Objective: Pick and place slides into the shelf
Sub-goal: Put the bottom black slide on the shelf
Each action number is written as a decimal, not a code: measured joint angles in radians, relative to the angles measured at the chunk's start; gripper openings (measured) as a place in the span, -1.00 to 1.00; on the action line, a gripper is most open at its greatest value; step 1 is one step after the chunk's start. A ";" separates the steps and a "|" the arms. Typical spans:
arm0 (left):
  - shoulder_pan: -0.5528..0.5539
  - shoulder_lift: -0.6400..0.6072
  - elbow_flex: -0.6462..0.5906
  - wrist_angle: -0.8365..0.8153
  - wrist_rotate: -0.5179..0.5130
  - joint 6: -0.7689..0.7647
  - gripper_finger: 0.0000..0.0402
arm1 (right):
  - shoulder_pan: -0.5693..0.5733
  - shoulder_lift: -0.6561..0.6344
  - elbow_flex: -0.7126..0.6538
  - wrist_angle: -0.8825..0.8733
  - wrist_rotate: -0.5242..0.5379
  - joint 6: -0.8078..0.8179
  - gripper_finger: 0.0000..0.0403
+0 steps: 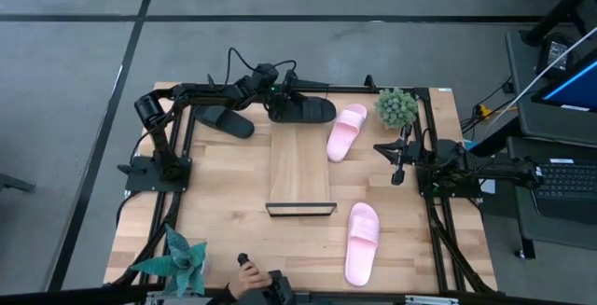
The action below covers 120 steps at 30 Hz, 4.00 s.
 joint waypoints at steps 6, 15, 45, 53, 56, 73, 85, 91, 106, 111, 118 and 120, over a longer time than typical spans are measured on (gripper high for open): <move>0.003 0.041 0.000 0.006 0.002 0.010 -1.00 | 0.000 0.000 0.000 0.000 0.000 -0.007 -0.87; 0.007 0.101 0.000 0.077 -0.025 0.037 -1.00 | 0.000 0.000 0.000 0.000 -0.001 -0.005 -0.87; 0.018 0.101 0.014 0.044 -0.005 -0.087 -0.95 | 0.000 0.000 0.000 0.000 -0.001 -0.031 -0.87; 0.018 0.101 0.014 0.044 -0.005 -0.151 -0.95 | 0.000 0.000 0.000 0.000 -0.001 -0.031 -0.87; 0.017 0.101 0.014 0.044 -0.005 -0.150 -0.92 | 0.000 0.000 0.000 0.000 -0.001 -0.031 -0.87; 0.009 0.100 0.014 0.045 -0.005 -0.148 -0.40 | 0.000 0.000 0.000 0.000 -0.001 -0.028 -0.87; 0.005 0.100 0.014 0.042 -0.061 -0.152 -0.50 | 0.000 0.000 0.000 0.000 -0.001 -0.028 -0.87; 0.003 0.100 0.014 0.040 -0.076 -0.153 -0.50 | 0.000 0.000 0.000 0.000 -0.001 -0.028 -0.87; 0.000 0.097 0.016 -0.018 -0.086 -0.145 -0.50 | 0.000 0.000 0.000 0.000 -0.001 -0.027 -0.87; -0.009 0.097 0.019 -0.025 -0.091 -0.145 -0.50 | 0.000 0.000 0.000 0.000 -0.001 -0.027 -0.87; -0.010 0.100 0.096 -0.178 -0.088 -0.159 -0.50 | 0.000 0.000 0.000 0.000 -0.001 -0.027 -0.87; -0.010 0.100 0.120 -0.229 -0.087 -0.159 -0.50 | 0.000 0.000 0.000 0.000 -0.001 -0.027 -0.87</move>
